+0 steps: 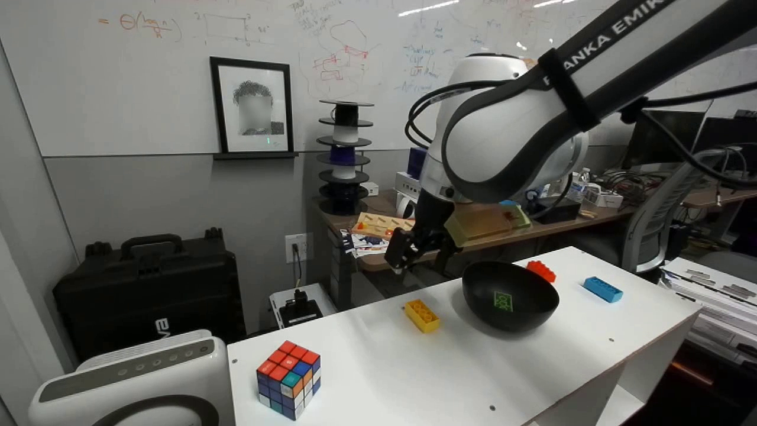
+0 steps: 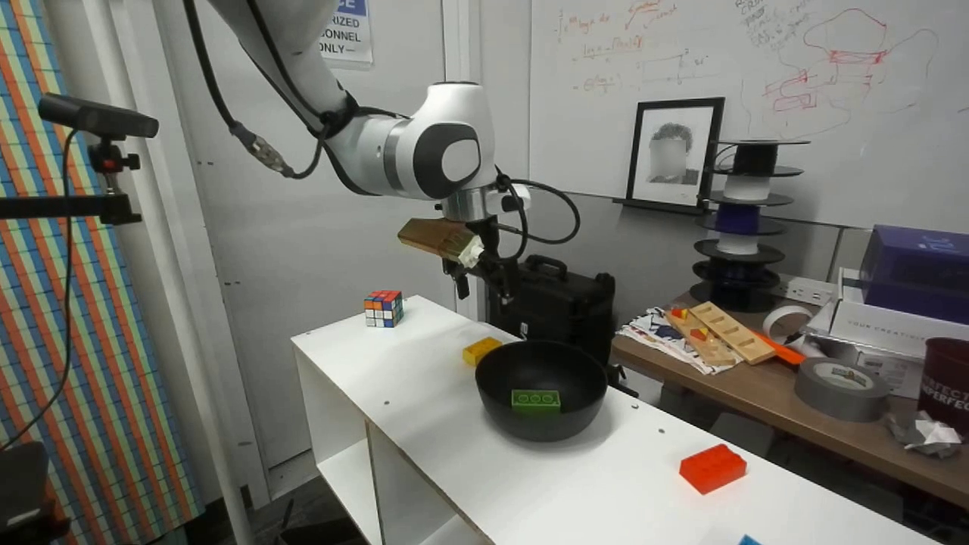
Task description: Put the green, yellow, orange and blue lego bricks in the black bowl
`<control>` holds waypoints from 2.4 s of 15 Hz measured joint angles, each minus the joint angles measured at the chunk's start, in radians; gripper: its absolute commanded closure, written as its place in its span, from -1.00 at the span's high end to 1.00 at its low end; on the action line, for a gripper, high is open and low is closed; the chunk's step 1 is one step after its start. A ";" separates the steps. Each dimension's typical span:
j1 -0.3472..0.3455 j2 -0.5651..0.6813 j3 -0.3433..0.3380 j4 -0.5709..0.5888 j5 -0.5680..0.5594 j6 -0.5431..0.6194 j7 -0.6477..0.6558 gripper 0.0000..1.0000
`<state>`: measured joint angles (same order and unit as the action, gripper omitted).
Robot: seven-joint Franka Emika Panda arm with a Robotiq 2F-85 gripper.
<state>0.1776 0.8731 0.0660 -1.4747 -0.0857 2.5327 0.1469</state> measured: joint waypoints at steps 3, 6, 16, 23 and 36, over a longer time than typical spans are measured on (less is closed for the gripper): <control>-0.002 0.043 0.000 0.033 0.033 0.000 0.001 1.00; -0.003 0.076 0.000 0.053 0.064 -0.002 0.001 1.00; -0.015 0.155 -0.003 0.105 0.079 -0.056 0.008 1.00; -0.020 0.202 0.008 0.200 0.087 -0.122 0.006 -0.30; 0.032 0.182 0.007 0.295 0.095 -0.289 0.058 -0.78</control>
<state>0.2101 1.0554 0.0728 -1.1798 0.0093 2.2441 0.2051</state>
